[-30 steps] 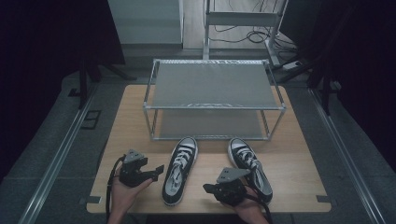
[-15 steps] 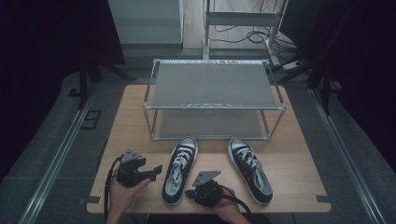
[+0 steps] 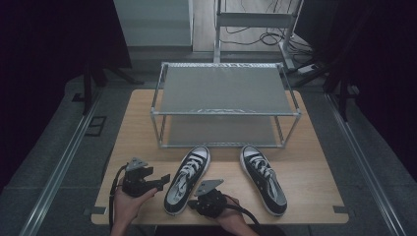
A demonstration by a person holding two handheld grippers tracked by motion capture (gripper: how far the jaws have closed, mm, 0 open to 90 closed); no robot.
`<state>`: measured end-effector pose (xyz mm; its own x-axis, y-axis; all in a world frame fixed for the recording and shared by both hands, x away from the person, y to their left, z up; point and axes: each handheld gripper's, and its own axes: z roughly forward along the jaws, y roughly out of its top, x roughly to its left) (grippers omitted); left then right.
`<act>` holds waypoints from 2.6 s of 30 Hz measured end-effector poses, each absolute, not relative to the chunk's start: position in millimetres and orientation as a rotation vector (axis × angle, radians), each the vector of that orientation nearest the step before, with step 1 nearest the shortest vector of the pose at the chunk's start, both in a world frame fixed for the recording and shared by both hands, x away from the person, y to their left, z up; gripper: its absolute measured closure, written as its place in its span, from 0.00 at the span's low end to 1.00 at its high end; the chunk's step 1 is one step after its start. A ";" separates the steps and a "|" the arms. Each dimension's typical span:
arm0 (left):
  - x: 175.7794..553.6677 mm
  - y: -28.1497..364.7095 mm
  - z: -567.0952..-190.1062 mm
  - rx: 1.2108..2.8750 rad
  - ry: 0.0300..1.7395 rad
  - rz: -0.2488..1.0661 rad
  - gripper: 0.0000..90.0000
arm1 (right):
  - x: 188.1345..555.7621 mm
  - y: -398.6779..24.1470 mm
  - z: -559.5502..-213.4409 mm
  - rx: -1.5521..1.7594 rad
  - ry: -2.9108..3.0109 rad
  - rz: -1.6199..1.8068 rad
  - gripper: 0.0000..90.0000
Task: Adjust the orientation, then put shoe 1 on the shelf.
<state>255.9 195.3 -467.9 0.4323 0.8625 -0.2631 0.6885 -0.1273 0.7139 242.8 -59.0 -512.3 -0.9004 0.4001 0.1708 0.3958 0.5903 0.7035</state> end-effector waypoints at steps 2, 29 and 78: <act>255.3 195.6 -466.8 1.874 1.310 0.264 0.26 | 240.3 -67.1 -504.8 0.687 2.778 1.258 0.98; 280.2 140.1 -458.2 2.110 1.236 0.113 0.12 | 228.7 -184.9 -462.7 0.945 2.466 1.378 0.62; 301.4 97.2 -453.0 2.318 1.211 0.094 0.14 | 231.4 -191.5 -466.8 0.983 2.435 1.345 0.60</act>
